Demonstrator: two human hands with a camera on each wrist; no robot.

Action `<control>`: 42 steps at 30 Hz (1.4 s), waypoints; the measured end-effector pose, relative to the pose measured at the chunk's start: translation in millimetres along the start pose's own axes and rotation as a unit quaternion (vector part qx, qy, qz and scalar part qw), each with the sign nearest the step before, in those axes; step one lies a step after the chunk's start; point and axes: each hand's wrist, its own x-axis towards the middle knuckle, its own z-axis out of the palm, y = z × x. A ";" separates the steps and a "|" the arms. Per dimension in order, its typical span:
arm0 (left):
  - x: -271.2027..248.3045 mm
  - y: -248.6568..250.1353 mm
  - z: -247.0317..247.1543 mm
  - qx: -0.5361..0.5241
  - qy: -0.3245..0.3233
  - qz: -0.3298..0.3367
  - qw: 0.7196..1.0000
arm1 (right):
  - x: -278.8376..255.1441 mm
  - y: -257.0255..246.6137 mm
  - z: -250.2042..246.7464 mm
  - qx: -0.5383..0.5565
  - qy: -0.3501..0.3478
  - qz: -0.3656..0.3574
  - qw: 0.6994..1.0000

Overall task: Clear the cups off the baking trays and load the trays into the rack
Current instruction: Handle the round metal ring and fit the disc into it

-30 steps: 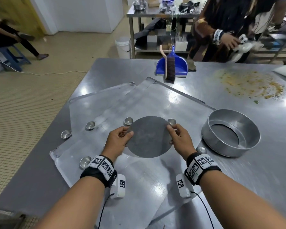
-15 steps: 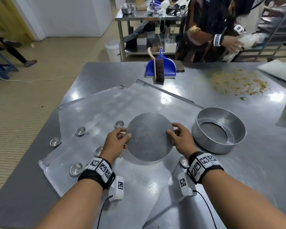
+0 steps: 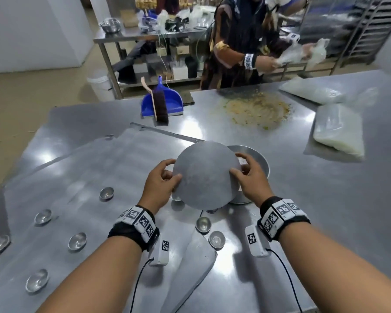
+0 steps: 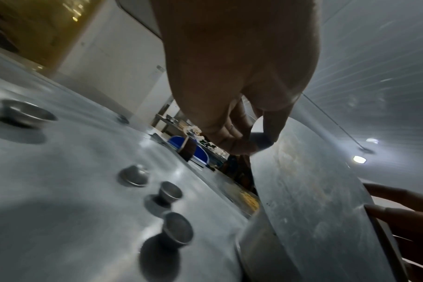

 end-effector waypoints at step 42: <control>93.2 -20.6 147.4 0.290 -0.031 -0.029 0.956 | 86.8 102.0 -86.0 -0.182 -0.020 0.066 0.981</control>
